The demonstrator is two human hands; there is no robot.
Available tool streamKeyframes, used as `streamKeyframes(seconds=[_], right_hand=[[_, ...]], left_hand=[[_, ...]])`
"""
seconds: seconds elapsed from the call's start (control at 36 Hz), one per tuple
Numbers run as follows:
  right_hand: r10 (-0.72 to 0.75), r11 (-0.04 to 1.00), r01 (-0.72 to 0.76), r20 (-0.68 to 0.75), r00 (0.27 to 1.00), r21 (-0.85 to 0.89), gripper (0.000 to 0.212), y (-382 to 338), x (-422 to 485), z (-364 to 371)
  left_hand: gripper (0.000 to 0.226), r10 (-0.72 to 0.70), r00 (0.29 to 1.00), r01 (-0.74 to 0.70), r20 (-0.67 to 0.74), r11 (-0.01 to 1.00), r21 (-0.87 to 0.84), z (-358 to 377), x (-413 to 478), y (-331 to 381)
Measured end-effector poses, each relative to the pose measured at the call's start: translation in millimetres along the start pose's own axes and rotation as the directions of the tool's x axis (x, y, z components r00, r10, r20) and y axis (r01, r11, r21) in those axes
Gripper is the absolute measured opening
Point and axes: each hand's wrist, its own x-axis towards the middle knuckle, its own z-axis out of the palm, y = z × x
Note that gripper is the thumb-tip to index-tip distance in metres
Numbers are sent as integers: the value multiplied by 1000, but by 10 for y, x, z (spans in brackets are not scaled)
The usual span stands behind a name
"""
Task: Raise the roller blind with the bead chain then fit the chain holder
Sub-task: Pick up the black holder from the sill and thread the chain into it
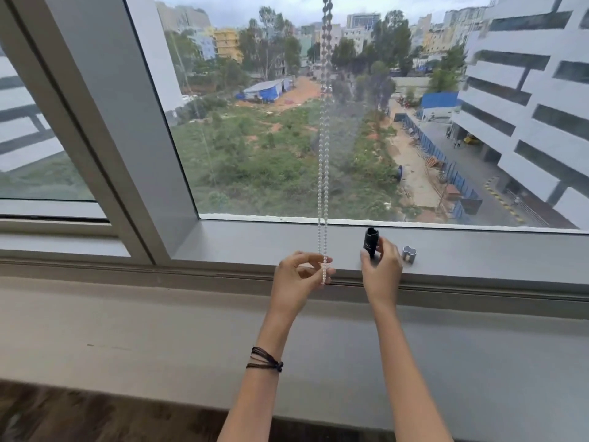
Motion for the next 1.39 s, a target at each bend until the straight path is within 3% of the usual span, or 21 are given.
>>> streamKeyframes(seconds=[0.11, 0.19, 0.47, 0.75, 0.83, 0.92, 1.06, 1.19, 1.39], right_hand=[[-15, 1000, 15, -3, 1000, -7, 27, 28, 42, 14], [-15, 1000, 15, -23, 1000, -13, 24, 47, 56, 23], [4, 999, -5, -7, 1000, -32, 23, -9, 50, 17], [-20, 997, 25, 66, 998, -68, 17, -53, -234, -32], [-34, 999, 35, 89, 995, -9, 19, -120, -300, -89], [-46, 998, 39, 192, 980, 44, 17, -169, -331, -191], [-40, 987, -33, 433, 900, 159, 16, -193, -427, -347], [-12, 982, -94, 546, 838, 166, 20, -174, -511, -371], [-32, 994, -39, 620, 784, 100, 19, -173, -557, -358]], left_hand=[[10, -1, 988, -28, 155, 983, 181, -68, -28, 66], [12, -30, 971, -21, 237, 978, 209, -79, -71, 55], [18, -19, 994, -26, 105, 911, 411, -138, 55, -47], [13, 9, 978, -108, 209, 878, 466, -236, 120, 24], [23, 26, 982, -105, 186, 896, 431, -247, 102, -4], [35, 20, 985, -88, 174, 918, 387, -258, 89, -35], [34, 63, 974, -140, 216, 921, 364, -235, 52, -72], [38, 67, 966, -156, 250, 922, 356, -215, 41, -77], [38, 73, 958, -166, 276, 929, 332, -173, 54, -79]])
